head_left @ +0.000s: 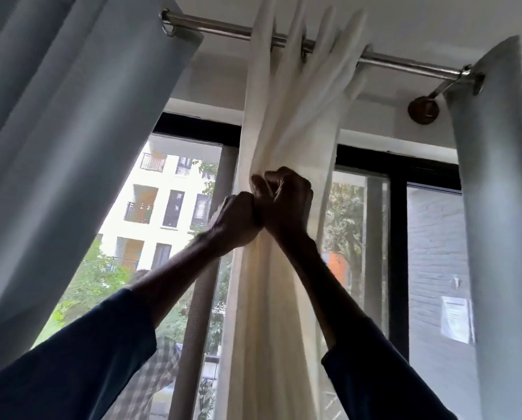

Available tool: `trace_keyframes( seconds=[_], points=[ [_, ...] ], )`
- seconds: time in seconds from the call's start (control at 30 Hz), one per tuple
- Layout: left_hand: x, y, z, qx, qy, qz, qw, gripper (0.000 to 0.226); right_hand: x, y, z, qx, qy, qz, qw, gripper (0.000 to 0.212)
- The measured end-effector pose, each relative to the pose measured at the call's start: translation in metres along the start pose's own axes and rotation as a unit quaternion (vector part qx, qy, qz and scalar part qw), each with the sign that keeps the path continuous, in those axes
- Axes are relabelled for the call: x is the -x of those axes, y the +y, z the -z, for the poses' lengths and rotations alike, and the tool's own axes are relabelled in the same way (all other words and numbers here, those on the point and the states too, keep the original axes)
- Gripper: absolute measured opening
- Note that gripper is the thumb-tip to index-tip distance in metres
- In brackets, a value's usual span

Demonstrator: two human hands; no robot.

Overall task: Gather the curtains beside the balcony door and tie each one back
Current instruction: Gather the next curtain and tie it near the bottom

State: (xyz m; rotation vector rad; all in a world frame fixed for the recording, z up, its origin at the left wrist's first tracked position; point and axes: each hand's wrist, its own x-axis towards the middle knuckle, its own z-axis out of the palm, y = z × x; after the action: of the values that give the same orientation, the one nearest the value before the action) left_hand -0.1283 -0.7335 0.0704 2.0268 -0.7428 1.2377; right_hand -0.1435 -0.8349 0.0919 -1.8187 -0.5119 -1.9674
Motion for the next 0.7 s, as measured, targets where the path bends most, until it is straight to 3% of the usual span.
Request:
trace_keyframes(
  seconds=[0.17, 0.37, 0.5, 0.6, 0.7],
  points=[
    [0.016, -0.023, 0.000, 0.002, 0.038, -0.055, 0.998, 0.019, 0.032, 0.014, 0.003, -0.035, 0.035, -0.049, 0.998, 0.011],
    [0.052, -0.027, -0.026, 0.065, 0.036, -0.070, 0.995, 0.016, 0.118, 0.032, 0.018, -0.095, 0.010, -0.065, 0.993, 0.023],
    [0.069, -0.012, -0.042, 0.155, 0.042, -0.032, 0.986, 0.027, 0.148, 0.038, 0.027, -0.087, -0.032, -0.040, 0.995, 0.018],
    [0.074, 0.004, -0.050, 0.149, 0.086, -0.007, 0.985, 0.051, 0.151, 0.043, 0.042, -0.122, -0.104, -0.032, 0.987, 0.016],
    [0.073, 0.009, -0.055, 0.142, 0.132, 0.008, 0.981, 0.053, 0.144, 0.053, 0.066, -0.163, -0.170, -0.051, 0.971, 0.010]
  ],
)
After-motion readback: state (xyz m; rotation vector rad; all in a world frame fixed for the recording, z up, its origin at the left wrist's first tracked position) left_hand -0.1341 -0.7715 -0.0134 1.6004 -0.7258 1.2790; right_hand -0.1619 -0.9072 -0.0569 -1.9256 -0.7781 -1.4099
